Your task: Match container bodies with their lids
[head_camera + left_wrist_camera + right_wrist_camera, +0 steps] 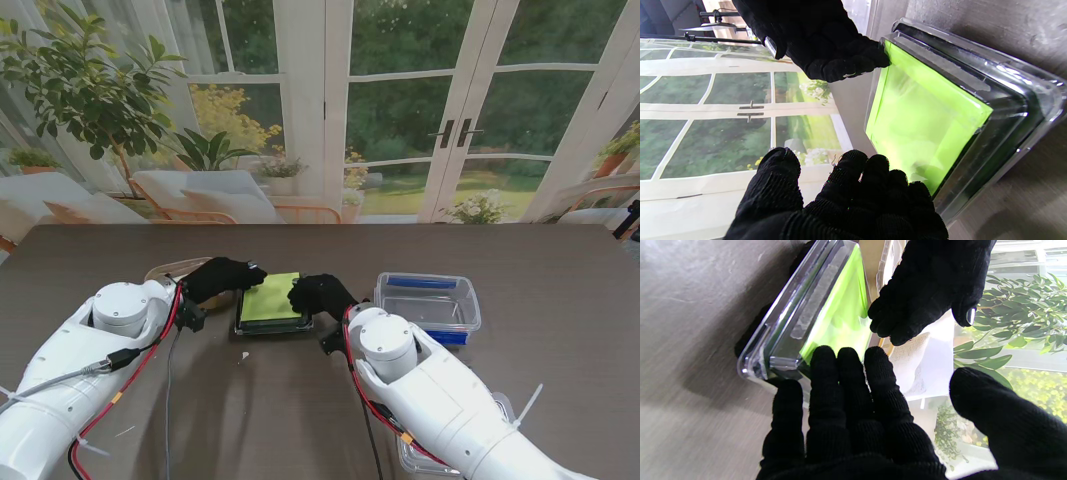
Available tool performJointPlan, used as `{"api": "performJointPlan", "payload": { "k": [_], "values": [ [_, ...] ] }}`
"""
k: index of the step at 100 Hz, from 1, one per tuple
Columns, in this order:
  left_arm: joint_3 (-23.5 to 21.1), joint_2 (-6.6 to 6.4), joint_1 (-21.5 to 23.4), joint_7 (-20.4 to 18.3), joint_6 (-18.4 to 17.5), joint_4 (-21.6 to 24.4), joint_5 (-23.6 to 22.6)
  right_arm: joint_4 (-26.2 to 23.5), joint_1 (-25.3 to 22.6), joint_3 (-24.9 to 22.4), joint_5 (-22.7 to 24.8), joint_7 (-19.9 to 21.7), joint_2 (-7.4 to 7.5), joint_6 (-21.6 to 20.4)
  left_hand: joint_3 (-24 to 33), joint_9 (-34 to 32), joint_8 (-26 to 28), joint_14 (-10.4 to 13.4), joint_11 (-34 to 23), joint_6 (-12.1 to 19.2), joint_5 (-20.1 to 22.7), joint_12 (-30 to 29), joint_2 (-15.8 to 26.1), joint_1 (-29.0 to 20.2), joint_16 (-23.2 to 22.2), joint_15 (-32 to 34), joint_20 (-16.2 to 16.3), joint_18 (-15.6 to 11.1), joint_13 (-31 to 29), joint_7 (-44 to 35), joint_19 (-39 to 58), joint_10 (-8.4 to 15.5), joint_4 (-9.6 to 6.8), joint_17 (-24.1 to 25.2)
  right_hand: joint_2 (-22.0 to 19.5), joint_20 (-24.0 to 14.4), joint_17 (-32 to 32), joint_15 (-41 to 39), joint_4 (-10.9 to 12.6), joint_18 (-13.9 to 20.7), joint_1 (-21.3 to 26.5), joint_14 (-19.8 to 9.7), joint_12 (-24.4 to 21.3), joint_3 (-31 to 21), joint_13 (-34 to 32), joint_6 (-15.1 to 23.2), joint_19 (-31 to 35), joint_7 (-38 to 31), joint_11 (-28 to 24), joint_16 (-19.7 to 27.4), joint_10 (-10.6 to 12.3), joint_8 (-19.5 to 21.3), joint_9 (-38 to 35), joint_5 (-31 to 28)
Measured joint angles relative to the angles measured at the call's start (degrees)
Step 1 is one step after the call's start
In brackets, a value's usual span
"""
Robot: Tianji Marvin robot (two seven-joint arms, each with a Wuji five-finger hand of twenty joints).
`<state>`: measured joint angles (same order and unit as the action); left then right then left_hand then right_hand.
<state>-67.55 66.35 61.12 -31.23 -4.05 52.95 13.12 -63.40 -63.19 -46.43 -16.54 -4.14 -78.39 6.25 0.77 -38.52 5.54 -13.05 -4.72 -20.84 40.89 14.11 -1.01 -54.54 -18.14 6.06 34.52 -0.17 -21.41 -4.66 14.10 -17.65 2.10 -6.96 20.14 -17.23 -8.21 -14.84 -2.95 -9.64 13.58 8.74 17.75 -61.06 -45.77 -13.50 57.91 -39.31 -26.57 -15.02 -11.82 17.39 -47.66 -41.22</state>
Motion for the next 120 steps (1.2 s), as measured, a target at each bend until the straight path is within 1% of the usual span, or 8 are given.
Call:
{"api": "performJointPlan", "payload": {
  "k": [24, 36, 41, 45, 51, 71, 105, 120],
  "values": [
    [-0.9, 0.01, 0.9, 1.4, -0.4, 1.0, -0.4, -1.6, -0.3, 0.1, 0.6, -0.6, 0.29, 0.4, 0.0, 0.0, 0.0, -1.5, 0.0, 0.0, 0.0, 0.0, 0.0, 0.0, 0.0, 0.0, 0.0, 1.7, 0.0, 0.0, 0.0, -0.8, 0.00, 0.0, 0.0, 0.4, -0.4, 0.0, 0.0, -6.8, 0.0, 4.1, 0.0, 0.1, 1.3, 2.8, -2.4, 0.5, 0.3, -0.4, -0.3, 0.0, 2.8, 3.5],
    [-1.8, -0.05, 1.6, 2.3, -0.4, 2.0, -0.5, -2.1, -0.4, 0.1, 0.8, -1.1, 0.34, 0.6, 0.0, 0.0, 0.0, -2.8, 0.0, -0.3, 0.0, 0.0, 0.0, 0.0, 0.0, 0.0, 0.0, 3.2, 0.0, 0.0, 0.0, -1.3, 0.00, 0.0, 0.0, 1.4, -0.4, 0.0, 0.0, -8.2, 0.0, 5.9, 0.0, 1.1, 1.8, 3.8, -3.6, 0.6, 1.8, -0.7, -0.3, 0.0, 3.0, 4.9],
    [-2.3, -0.14, 2.3, 2.7, -0.4, 2.9, -0.6, -2.4, -0.4, 0.0, 0.9, -1.4, 0.35, 0.6, 0.0, 0.1, 0.0, -4.7, 0.0, -0.7, 0.0, 0.0, 0.0, 0.0, 0.0, 0.0, -0.1, 5.7, 0.6, 0.0, -0.2, -2.2, 0.00, 1.0, 0.0, 1.4, -0.4, 0.1, 0.0, -8.3, 0.0, 6.9, 0.0, 1.1, 1.8, 4.5, -4.0, 0.6, 1.4, -0.7, -0.3, 0.0, 3.8, 4.9],
    [-2.8, -0.29, 3.0, 3.2, -0.1, 4.1, -0.8, -2.6, -0.5, -0.1, 0.9, -1.6, 0.36, 0.6, 0.0, 0.2, 0.0, -6.0, 0.0, -0.9, 0.0, 0.0, 0.0, 0.0, 0.0, 0.0, -1.3, 11.7, 0.6, 0.0, -1.6, -2.8, 0.00, 0.9, 0.0, 1.4, -0.4, 0.2, 0.0, -8.3, 0.0, 7.9, 0.0, 1.2, 2.5, 4.9, -4.3, 1.7, 2.0, -0.7, -0.1, 0.0, 4.3, 6.5],
    [-3.6, -0.57, 4.3, 3.6, 0.4, 6.1, -1.2, -3.0, -0.7, -0.2, 1.0, -1.8, 0.41, 0.6, 0.0, 0.2, 0.0, -6.8, 0.0, -0.9, 0.0, 0.0, 0.0, 0.0, 0.0, 0.0, -1.5, 12.9, 0.6, 0.0, -1.6, -2.9, 0.00, 0.9, 0.0, 1.4, -0.4, 0.5, 0.0, -8.4, -0.2, 8.5, 0.0, 2.0, 3.2, 5.2, -4.5, 1.7, 2.0, -0.8, 0.0, 0.0, 4.3, 5.6],
    [-6.0, -1.62, 8.5, 4.2, 2.1, 12.1, -2.7, -3.7, -0.9, -0.4, 1.4, -2.9, 0.44, 0.7, 0.0, 0.2, 0.0, -7.0, 0.0, -0.9, 0.0, 0.0, 0.0, 0.0, 0.0, 0.0, -1.6, 13.2, 0.6, 0.0, -1.6, -2.9, 0.00, 0.9, 0.0, 1.4, -0.4, 2.1, 0.0, -9.0, -0.9, 9.9, -0.3, 2.2, 4.7, 5.9, -5.8, 2.1, 3.2, -0.7, 0.7, 0.0, 5.5, 6.4],
    [-8.1, -2.21, 11.8, 6.1, 2.2, 16.0, -3.4, -6.0, -1.5, -1.3, 2.4, -3.5, 0.92, 2.1, 0.0, 0.2, 0.0, -7.1, 0.0, -0.9, 0.0, 0.0, 0.0, 0.0, 0.0, 0.0, -1.6, 13.4, 0.6, 0.0, -1.6, -2.9, 0.00, 0.9, 0.0, 1.4, -0.4, 4.0, 0.0, -9.8, -0.9, 13.3, -1.7, 3.5, 5.8, 7.9, -7.4, 2.8, 4.3, 0.2, 2.0, -1.4, 6.6, 8.0],
    [-8.4, -2.21, 12.7, 7.6, 1.1, 17.6, -2.8, -8.8, -2.6, -2.4, 3.8, -4.6, 1.47, 3.2, 0.0, 0.2, 0.0, -7.2, 0.0, -0.9, 0.0, 0.0, 0.0, 0.0, 0.0, 0.0, -1.6, 14.0, 0.6, 0.0, -1.6, -2.9, 0.00, 0.9, 0.0, 1.4, -0.4, 4.3, 0.0, -9.8, -0.9, 13.3, -1.8, 4.2, 5.8, 8.5, -7.6, 3.5, 4.4, 0.3, 2.1, -1.6, 6.6, 8.5]
  ]
}}
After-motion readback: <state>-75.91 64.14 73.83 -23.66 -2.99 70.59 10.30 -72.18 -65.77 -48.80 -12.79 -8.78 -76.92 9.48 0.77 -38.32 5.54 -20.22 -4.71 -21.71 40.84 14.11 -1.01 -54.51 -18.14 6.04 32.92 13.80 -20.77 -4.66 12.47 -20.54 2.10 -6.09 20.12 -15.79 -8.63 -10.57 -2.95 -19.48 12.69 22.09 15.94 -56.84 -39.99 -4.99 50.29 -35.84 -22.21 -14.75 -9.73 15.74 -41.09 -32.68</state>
